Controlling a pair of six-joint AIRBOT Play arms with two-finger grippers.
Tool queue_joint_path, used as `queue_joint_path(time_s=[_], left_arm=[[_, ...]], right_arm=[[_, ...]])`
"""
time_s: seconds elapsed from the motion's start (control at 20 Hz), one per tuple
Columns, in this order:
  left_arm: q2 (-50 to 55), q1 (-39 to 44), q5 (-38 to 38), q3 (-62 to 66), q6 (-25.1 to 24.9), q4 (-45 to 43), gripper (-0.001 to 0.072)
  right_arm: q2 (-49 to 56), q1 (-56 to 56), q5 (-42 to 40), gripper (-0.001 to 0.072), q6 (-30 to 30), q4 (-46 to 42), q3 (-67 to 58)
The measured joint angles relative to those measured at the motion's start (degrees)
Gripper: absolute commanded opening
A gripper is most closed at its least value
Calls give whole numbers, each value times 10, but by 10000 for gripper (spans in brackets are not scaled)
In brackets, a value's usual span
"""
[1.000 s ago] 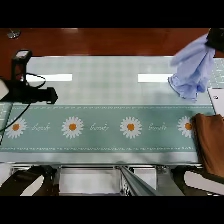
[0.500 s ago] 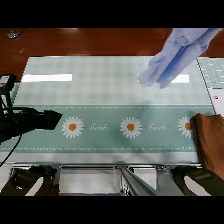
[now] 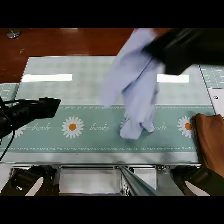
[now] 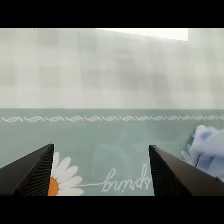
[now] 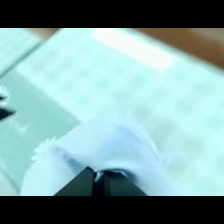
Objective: Fold the shirts.
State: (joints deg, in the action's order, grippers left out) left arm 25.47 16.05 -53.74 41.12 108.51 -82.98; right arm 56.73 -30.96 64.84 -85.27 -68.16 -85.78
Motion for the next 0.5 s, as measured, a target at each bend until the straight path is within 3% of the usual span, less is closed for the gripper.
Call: queue_joint_path(time_s=[0.15,0.2,0.25,0.3,0.35,0.5], left_arm=[[0,-18,1,0,43,-20,701],[0,-22,1,0,52,-21,701],[1,-24,2,0,57,-21,701],[2,-26,2,0,62,-19,701],[4,-27,1,0,65,-14,701],[13,-29,-11,0,51,11,700]], right_arm=[[23,-73,-126,23,-76,22,156],[43,-95,-168,53,-95,35,192],[67,-111,-197,243,-109,49,216],[94,-123,-217,509,-118,72,235],[118,-129,-234,608,-113,102,245],[170,-96,-207,620,-52,181,236]])
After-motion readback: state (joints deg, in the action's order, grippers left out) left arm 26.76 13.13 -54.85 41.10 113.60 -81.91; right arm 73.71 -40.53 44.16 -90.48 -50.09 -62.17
